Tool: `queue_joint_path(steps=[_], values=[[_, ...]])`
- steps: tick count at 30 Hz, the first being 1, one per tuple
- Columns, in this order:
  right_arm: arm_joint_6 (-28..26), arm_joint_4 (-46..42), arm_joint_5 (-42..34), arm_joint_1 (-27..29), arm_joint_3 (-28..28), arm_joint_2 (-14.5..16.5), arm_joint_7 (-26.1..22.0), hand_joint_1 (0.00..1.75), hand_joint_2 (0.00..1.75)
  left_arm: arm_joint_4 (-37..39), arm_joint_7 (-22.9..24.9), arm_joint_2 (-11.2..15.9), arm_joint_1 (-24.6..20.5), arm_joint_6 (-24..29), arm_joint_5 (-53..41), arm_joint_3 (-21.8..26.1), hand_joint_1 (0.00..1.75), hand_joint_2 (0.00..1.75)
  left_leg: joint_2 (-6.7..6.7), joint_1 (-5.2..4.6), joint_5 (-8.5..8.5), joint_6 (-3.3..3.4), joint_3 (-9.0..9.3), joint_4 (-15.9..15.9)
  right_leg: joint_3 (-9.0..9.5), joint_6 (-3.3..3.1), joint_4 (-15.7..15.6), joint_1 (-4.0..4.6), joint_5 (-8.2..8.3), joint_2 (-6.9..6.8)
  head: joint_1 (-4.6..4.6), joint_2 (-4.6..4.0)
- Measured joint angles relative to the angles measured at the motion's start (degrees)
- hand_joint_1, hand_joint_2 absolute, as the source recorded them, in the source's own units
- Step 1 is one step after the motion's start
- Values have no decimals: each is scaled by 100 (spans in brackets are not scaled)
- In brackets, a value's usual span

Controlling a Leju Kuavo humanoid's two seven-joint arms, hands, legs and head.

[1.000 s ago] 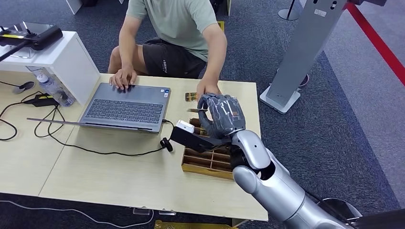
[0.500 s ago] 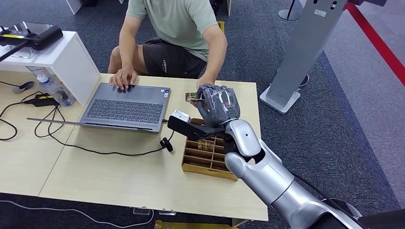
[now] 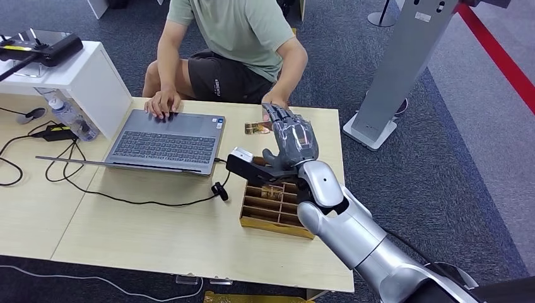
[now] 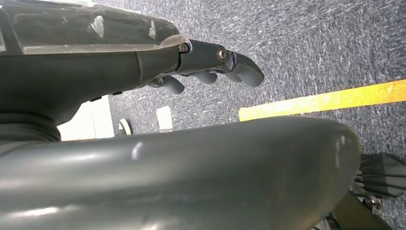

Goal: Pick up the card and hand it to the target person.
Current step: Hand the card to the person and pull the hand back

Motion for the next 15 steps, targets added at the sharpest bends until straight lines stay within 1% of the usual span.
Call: queue_joint_path(steps=[3, 6, 10, 15], values=[[-58, -500, -283, 235, -154, -150, -115, 0, 175, 1, 19, -7, 5, 25, 70, 68, 0, 0, -6, 1, -1, 0, -1, 1, 1, 1, -1, 1, -3, -6, 0, 0], [-76, -1297, -920, 706, -405, -456, -377, 0, 175, -1, 21, -20, 11, 64, 151, 150, 0, 0, -17, 2, -1, 0, 1, 1, 6, 1, -4, 2, -5, -17, 0, 0], [-3, -2117, -2093, 1477, -762, -807, -1008, 0, 175, 1, 19, -24, 20, 85, 224, 220, 0, 0, -35, 5, 0, 2, 4, -2, 15, 3, -13, 5, -8, -35, 0, 0], [158, -2843, -3130, 2501, -1061, -1190, -1870, 0, 175, 0, 20, -20, 27, 97, 275, 267, 0, 0, -43, 5, 1, 3, 4, -3, 19, 3, -18, 5, -9, -43, 0, 0]])
